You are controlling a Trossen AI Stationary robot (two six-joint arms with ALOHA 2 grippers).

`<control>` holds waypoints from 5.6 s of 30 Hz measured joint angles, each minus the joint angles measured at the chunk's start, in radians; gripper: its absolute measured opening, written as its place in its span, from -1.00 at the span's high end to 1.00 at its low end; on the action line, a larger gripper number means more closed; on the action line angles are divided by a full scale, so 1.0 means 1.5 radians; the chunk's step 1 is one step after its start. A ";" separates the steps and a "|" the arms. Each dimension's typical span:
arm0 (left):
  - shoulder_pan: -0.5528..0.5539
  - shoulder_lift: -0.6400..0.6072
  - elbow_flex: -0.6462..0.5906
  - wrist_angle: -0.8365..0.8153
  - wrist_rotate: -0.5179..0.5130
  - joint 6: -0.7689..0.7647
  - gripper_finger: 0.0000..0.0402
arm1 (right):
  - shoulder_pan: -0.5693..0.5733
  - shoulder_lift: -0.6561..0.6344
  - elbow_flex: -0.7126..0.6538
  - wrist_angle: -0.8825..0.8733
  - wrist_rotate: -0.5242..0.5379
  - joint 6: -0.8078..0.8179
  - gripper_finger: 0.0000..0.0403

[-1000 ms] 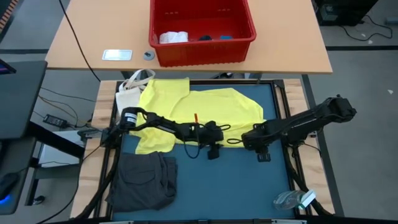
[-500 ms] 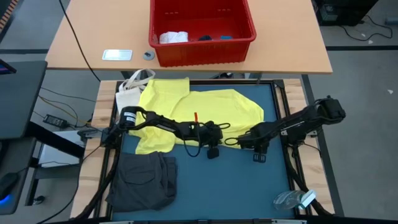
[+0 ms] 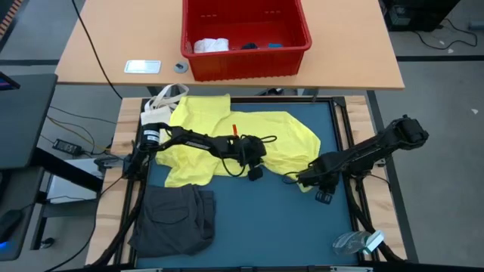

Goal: Fold laundry
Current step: Fold the yellow shirt

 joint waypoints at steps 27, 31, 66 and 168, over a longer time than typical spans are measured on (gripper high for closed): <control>0.005 -0.001 0.000 -0.016 0.059 0.012 1.00 | 0.072 -0.001 -0.021 0.273 0.183 -0.190 0.51; 0.006 -0.001 0.000 -0.016 0.059 0.010 1.00 | 0.065 0.006 -0.020 0.272 0.164 -0.170 0.85; 0.028 -0.094 0.001 -0.063 0.169 -0.012 1.00 | 0.185 -0.025 0.029 0.089 -0.003 -0.228 0.94; 0.146 -0.509 -0.358 -0.566 0.047 -0.190 0.30 | -0.097 0.034 0.013 0.545 0.290 0.091 0.49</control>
